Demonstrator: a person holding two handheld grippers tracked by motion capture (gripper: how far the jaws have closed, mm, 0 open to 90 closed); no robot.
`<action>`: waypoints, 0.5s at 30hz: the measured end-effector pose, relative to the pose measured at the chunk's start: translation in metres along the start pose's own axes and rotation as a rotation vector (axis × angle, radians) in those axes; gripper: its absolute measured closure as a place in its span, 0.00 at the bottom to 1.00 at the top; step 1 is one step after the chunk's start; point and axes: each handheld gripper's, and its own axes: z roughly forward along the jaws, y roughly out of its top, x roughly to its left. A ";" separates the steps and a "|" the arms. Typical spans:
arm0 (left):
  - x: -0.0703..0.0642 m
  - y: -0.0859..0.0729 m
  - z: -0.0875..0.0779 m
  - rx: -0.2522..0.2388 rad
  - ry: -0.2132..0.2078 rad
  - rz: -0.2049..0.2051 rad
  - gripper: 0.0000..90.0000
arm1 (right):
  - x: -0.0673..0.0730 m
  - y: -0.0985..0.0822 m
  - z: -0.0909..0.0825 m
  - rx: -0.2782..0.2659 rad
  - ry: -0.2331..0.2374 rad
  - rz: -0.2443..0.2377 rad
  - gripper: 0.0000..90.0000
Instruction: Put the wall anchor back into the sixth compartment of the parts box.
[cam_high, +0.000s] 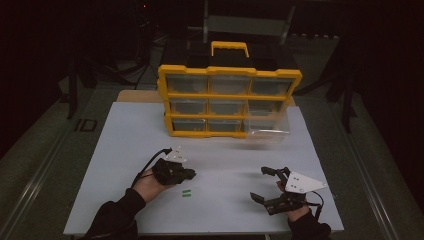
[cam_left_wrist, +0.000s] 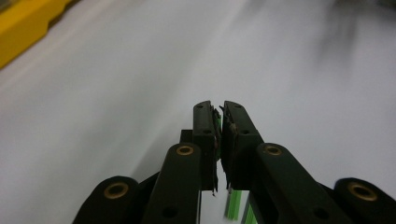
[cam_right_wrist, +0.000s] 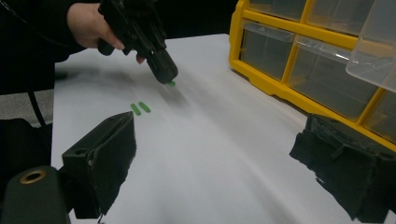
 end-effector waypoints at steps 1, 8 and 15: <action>0.000 0.000 0.000 0.000 0.000 0.000 0.93 | 0.000 0.000 0.000 0.000 0.000 0.000 0.12; -0.003 0.015 -0.008 -0.030 -0.018 0.004 0.93 | 0.000 -0.001 0.000 0.000 0.002 0.002 0.12; -0.007 0.033 -0.013 -0.049 -0.030 0.023 0.93 | -0.001 -0.001 -0.001 -0.003 -0.001 0.004 0.12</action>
